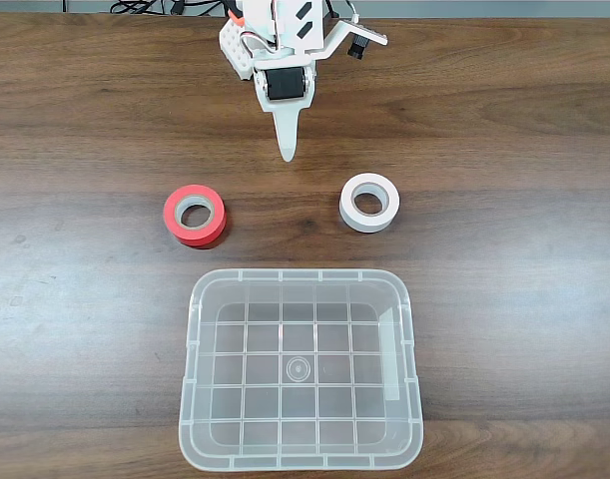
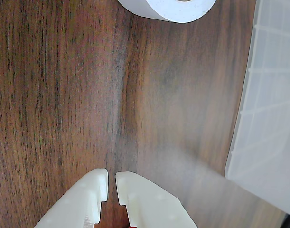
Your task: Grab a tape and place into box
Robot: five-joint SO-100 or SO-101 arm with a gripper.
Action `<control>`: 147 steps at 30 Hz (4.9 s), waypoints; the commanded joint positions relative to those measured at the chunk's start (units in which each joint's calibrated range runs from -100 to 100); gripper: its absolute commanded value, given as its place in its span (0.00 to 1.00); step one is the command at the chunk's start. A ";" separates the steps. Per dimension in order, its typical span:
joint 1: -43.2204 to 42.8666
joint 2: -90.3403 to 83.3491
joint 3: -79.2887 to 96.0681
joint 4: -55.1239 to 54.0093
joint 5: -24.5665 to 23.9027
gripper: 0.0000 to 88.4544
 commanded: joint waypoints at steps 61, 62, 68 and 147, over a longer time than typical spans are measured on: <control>-7.52 0.25 -8.17 0.25 -5.88 0.01; -7.74 0.25 -8.17 0.25 -5.88 0.01; -8.91 0.25 -8.44 2.64 -5.88 0.01; -16.96 94.78 -59.95 -8.83 8.35 0.24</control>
